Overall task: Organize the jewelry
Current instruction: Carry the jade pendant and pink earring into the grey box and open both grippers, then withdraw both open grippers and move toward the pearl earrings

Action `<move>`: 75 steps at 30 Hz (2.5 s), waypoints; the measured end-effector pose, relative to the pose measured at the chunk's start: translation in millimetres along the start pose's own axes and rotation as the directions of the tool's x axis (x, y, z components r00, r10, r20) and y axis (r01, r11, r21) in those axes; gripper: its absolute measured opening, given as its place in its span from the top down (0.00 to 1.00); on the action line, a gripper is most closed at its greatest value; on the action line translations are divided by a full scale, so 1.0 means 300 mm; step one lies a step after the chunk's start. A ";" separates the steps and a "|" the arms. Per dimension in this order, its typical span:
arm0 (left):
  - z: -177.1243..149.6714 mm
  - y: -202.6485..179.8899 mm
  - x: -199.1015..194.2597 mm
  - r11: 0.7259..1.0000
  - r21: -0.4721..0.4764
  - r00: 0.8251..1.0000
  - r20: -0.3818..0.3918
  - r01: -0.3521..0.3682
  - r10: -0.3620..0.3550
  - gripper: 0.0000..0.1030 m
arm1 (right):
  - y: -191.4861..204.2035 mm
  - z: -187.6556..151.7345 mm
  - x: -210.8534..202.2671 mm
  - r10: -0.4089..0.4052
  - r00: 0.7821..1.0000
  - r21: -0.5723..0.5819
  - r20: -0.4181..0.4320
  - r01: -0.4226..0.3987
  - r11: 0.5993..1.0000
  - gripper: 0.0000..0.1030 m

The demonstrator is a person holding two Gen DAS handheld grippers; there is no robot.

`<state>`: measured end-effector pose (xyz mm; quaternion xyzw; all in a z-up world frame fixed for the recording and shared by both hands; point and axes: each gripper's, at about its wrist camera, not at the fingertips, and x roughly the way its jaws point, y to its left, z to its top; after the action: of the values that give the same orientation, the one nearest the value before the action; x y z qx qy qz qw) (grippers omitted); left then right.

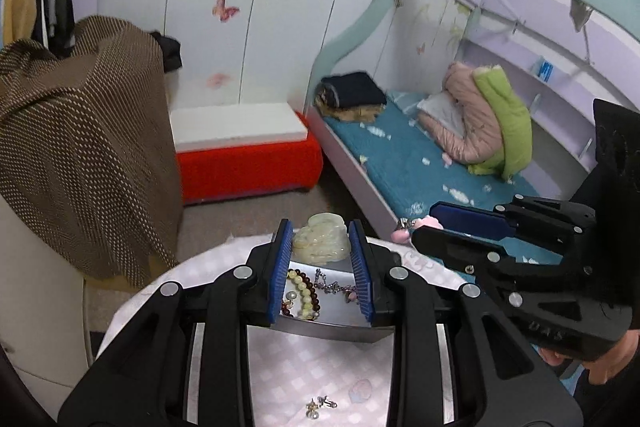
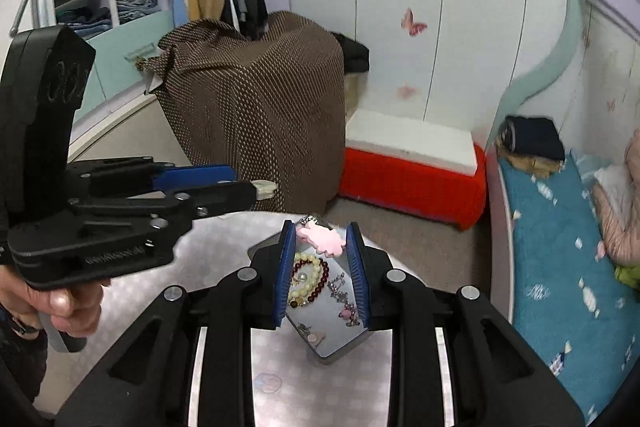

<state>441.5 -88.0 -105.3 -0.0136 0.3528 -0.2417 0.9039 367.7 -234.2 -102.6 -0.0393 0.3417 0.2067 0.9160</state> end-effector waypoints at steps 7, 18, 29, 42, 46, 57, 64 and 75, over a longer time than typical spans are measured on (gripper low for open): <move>-0.004 0.011 0.147 1.000 -0.008 0.995 -0.095 0.004 -0.005 0.72 | -0.081 -0.035 0.092 0.041 0.996 0.128 -0.079 -0.030 0.991 0.76; -0.002 0.065 0.126 0.996 -0.047 0.995 -0.067 -0.077 0.074 0.14 | -0.114 -0.053 0.114 0.062 0.993 0.206 -0.105 -0.040 0.978 0.43; -0.036 0.069 -0.096 0.972 -0.038 0.970 0.065 -0.231 0.233 0.05 | -0.107 -0.062 0.028 -0.032 0.999 0.245 -0.031 0.039 0.969 0.07; -0.135 0.020 -0.307 0.954 -0.055 0.940 0.160 -0.296 0.301 0.05 | -0.032 -0.077 -0.119 -0.080 0.995 0.229 0.065 0.063 0.971 0.07; -0.175 0.005 -0.357 0.953 -0.060 0.936 0.176 -0.299 0.304 0.05 | -0.002 -0.089 -0.187 -0.109 0.988 0.216 0.111 0.083 0.973 0.07; -0.305 -0.005 -0.422 0.947 -0.085 0.932 0.170 -0.310 0.320 0.05 | 0.052 -0.170 -0.326 -0.168 0.968 0.207 0.185 0.129 0.970 0.07; -0.417 -0.003 -0.402 0.945 -0.088 0.939 0.120 -0.314 0.323 0.05 | 0.076 -0.255 -0.357 -0.190 0.965 0.207 0.180 0.152 0.966 0.07; -0.578 -0.011 -0.287 0.945 -0.026 0.945 0.024 -0.327 0.327 0.05 | 0.106 -0.392 -0.295 -0.183 0.978 0.225 0.097 0.157 0.962 0.07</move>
<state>273.5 -27.1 -180.5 0.0320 0.3400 -0.0844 0.9361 223.0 -261.3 -133.3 0.0435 0.3032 0.0908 0.9476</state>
